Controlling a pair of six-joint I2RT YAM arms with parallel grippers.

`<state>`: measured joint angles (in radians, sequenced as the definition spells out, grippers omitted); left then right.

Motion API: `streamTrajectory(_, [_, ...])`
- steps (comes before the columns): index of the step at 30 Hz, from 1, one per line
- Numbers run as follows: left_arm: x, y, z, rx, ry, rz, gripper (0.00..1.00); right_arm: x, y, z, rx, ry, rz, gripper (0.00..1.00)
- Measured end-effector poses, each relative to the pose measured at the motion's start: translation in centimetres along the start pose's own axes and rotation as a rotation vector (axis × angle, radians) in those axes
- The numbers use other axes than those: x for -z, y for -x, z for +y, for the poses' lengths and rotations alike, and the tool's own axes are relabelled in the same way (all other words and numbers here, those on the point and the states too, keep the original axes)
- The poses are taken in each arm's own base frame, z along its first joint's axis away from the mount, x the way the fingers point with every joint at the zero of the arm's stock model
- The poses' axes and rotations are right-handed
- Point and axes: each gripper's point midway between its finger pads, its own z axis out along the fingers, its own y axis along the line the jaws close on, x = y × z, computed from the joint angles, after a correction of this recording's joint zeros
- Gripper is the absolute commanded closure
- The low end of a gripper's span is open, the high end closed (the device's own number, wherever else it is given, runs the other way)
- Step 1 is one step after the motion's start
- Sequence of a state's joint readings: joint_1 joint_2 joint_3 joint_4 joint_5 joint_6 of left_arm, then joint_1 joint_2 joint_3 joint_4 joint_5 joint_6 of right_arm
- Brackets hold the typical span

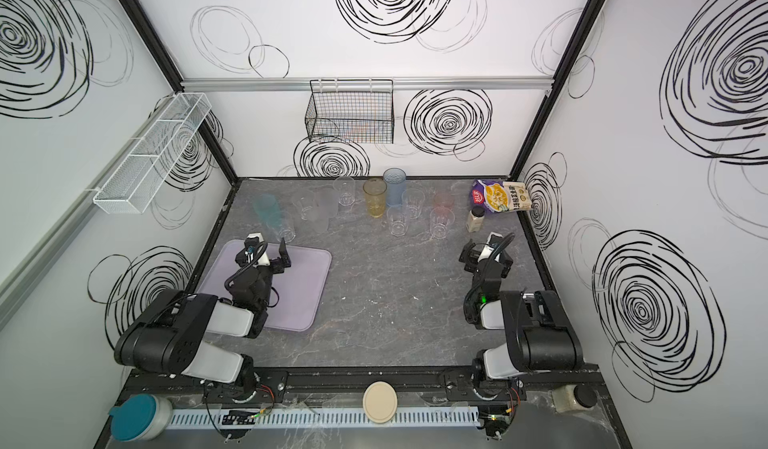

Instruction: Place the glasses into the tray

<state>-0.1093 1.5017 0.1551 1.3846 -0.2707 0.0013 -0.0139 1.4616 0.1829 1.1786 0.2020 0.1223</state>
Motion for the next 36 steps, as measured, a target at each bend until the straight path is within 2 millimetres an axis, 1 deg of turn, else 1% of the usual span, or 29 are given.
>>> streamTrajectory(4, [-0.1,-0.2,-0.3,0.002,-0.042,0.011,0.04,0.0,0.0,0.0,0.0,0.0,0.0,0.0])
streamTrajectory(8, [-0.3,-0.7,0.0,0.015,-0.081,0.029,0.04,0.0,0.0,0.0,0.0,0.0,0.0,0.0])
streamTrajectory(15, [-0.2,-0.8,-0.7,0.023,-0.128,0.035,0.04,0.0,0.0,0.0,0.0,0.0,-0.001,0.0])
streamTrajectory(22, [-0.1,-1.0,-1.0,0.018,-0.112,0.043,0.04,0.0,0.0,0.0,0.0,0.0,-0.001,0.0])
streamTrajectory(36, [-0.2,-1.0,-0.7,0.017,-0.09,0.043,0.04,0.0,0.0,0.0,0.003,0.0,-0.001,0.0])
